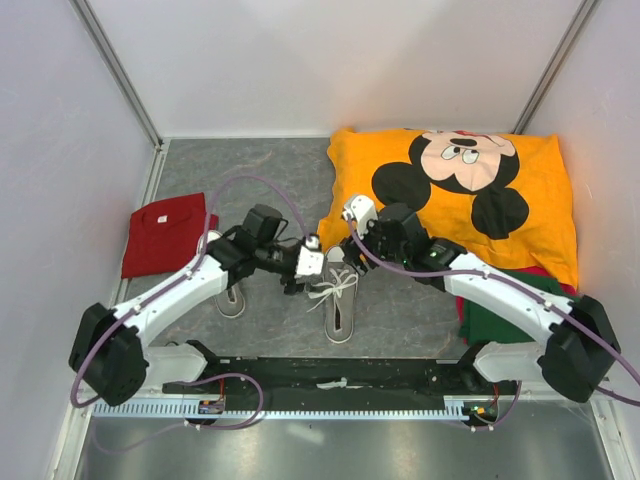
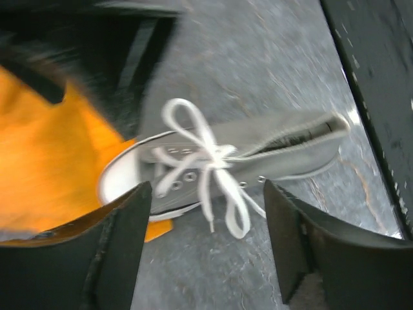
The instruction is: Tie the shoes
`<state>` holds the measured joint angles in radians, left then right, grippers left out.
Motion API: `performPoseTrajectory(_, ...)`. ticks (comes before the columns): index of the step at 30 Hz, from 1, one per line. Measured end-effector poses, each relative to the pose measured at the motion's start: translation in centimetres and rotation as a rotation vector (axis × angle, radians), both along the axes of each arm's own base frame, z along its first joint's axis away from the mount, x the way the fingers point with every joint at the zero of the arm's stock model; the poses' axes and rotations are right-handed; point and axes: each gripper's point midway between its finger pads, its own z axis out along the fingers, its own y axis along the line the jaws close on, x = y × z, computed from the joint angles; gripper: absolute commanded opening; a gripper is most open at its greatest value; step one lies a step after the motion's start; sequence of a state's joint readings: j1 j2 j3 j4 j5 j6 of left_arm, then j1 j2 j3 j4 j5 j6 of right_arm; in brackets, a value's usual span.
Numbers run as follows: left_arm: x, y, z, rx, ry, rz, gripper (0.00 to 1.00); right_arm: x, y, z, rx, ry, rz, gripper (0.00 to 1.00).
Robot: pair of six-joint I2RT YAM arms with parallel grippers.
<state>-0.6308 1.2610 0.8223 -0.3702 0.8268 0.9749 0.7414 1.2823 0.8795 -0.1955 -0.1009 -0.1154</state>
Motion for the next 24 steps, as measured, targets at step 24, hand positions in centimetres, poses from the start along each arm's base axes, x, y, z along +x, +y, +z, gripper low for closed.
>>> performPoseTrajectory(24, 7.2, 14.6, -0.1, 0.110, 0.747, 1.229, 0.99, -3.6, -11.8, -2.7, 0.149, 0.415, -0.484, 0.98)
